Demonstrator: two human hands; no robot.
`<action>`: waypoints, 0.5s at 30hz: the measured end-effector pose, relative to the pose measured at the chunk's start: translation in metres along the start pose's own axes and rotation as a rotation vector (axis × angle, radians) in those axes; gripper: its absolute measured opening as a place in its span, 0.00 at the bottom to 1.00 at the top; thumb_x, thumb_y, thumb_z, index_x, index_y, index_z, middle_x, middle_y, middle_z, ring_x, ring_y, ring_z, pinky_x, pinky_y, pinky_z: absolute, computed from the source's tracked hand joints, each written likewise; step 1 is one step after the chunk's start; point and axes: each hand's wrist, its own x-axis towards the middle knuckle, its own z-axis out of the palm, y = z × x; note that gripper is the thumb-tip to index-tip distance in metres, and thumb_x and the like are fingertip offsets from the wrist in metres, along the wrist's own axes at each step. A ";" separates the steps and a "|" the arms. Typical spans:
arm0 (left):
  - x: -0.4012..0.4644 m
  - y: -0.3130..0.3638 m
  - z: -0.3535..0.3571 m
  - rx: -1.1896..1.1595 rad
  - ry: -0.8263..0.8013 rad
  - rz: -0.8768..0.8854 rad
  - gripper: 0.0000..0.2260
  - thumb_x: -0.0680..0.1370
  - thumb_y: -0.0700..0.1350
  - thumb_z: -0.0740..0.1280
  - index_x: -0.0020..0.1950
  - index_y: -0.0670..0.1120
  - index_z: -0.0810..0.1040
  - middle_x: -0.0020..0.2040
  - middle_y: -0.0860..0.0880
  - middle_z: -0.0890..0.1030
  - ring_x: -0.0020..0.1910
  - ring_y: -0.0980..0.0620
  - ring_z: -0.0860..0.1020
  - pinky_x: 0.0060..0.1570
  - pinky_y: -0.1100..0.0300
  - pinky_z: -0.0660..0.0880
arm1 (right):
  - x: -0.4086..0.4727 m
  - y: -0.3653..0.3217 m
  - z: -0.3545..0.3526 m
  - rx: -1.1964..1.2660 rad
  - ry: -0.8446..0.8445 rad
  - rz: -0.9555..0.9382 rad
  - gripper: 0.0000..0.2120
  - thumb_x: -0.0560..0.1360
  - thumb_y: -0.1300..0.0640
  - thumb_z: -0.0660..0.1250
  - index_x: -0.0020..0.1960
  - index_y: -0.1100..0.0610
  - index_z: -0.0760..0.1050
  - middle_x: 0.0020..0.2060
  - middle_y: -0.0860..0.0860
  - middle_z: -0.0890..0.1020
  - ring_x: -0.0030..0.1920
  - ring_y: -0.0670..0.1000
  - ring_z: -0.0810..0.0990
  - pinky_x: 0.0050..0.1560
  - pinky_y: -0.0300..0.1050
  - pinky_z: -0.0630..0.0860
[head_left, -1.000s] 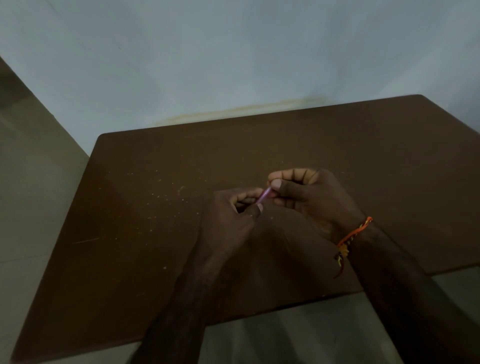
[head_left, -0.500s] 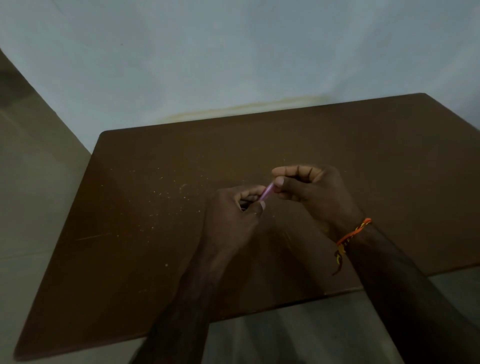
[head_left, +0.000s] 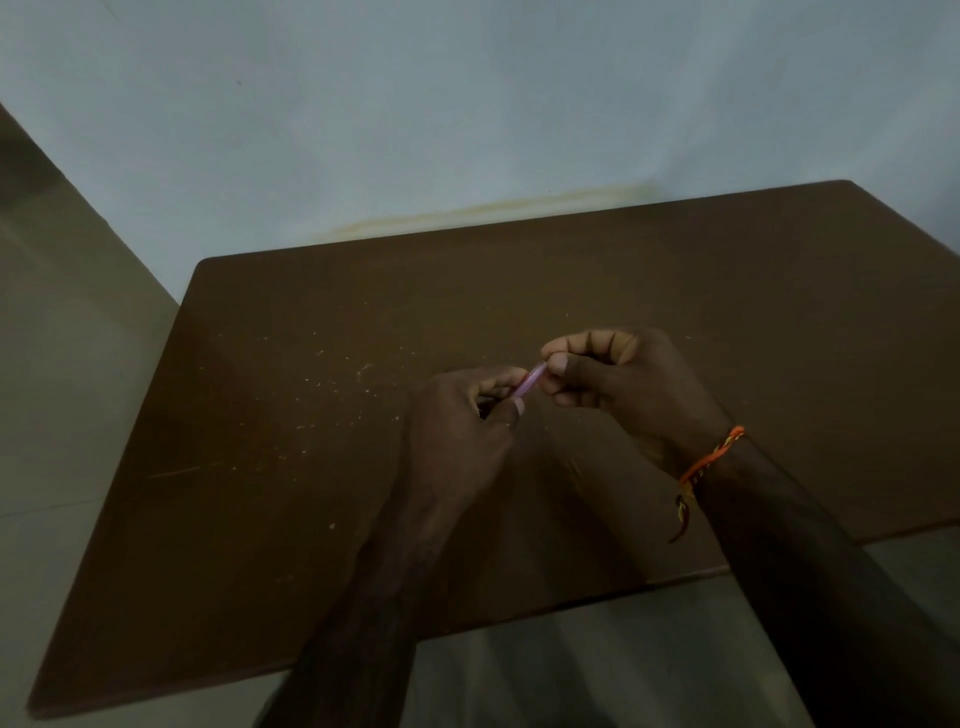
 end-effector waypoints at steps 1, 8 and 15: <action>0.000 0.000 0.000 0.004 0.009 0.002 0.14 0.75 0.39 0.75 0.59 0.48 0.86 0.49 0.56 0.86 0.48 0.61 0.83 0.52 0.62 0.81 | 0.000 0.000 0.000 0.014 0.000 0.008 0.04 0.77 0.64 0.69 0.50 0.59 0.82 0.41 0.58 0.86 0.41 0.50 0.85 0.43 0.43 0.81; -0.001 0.000 0.001 0.074 0.066 0.079 0.14 0.73 0.41 0.75 0.58 0.50 0.86 0.51 0.53 0.87 0.48 0.59 0.83 0.50 0.62 0.80 | -0.002 -0.002 0.000 0.193 -0.013 0.104 0.03 0.75 0.65 0.70 0.48 0.60 0.82 0.41 0.58 0.86 0.40 0.50 0.86 0.44 0.42 0.83; -0.004 0.003 0.004 0.064 0.092 0.123 0.14 0.71 0.44 0.73 0.56 0.48 0.87 0.49 0.51 0.88 0.47 0.56 0.84 0.50 0.56 0.82 | 0.000 -0.003 0.000 0.367 -0.010 0.247 0.05 0.73 0.67 0.71 0.47 0.62 0.83 0.40 0.57 0.87 0.38 0.49 0.86 0.42 0.40 0.83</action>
